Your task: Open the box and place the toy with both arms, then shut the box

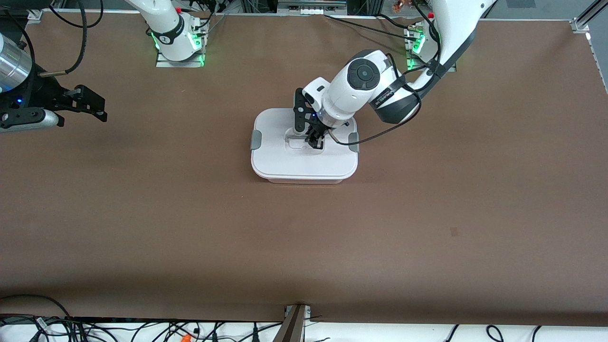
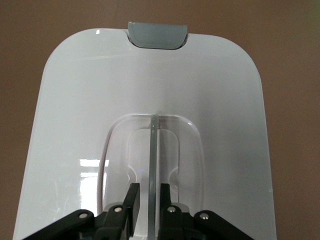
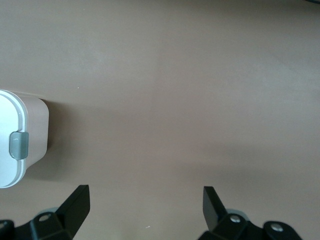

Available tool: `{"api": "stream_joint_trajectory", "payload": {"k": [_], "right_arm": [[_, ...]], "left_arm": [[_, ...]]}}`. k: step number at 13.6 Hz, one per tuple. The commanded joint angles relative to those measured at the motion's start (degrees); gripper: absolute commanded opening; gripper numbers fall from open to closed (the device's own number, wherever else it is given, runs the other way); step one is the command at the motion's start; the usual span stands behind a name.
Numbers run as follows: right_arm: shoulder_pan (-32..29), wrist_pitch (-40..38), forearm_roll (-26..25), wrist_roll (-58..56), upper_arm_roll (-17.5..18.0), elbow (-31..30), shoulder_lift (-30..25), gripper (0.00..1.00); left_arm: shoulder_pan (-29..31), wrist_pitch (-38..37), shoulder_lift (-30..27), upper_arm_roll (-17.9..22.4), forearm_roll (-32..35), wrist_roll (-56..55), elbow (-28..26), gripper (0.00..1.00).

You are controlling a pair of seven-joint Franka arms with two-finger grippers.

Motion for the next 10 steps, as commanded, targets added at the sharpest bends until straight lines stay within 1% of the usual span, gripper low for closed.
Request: {"api": "stream_joint_trajectory", "payload": {"k": [1,4,6,7,9,10], "right_arm": [[-0.9,-0.1,-0.3,0.2,0.9,0.5,0.1,1.0],[-0.9,-0.1,-0.3,0.2,0.9,0.5,0.1,1.0],[-0.9,-0.1,-0.3,0.2,0.9,0.5,0.1,1.0],[-0.9,-0.1,-0.3,0.2,0.9,0.5,0.1,1.0],[-0.9,-0.1,-0.3,0.2,0.9,0.5,0.1,1.0],[-0.9,-0.1,-0.3,0.2,0.9,0.5,0.1,1.0]], "left_arm": [[3.4,-6.2,-4.3,-0.9,-0.9,-0.2,0.3,1.0],[8.3,-17.4,-11.0,-1.0,-1.6,-0.3,0.7,1.0],[13.4,-26.6,-15.7,-0.9,-3.5,-0.4,2.9,1.0],[16.4,-29.3,-18.0,-0.9,-3.8,-0.4,3.0,1.0],[21.9,-32.5,-22.5,-0.8,-4.2,-1.8,3.9,1.0],[23.9,-34.3,-23.0,-0.6,-4.1,-5.4,6.2,1.0]]}}
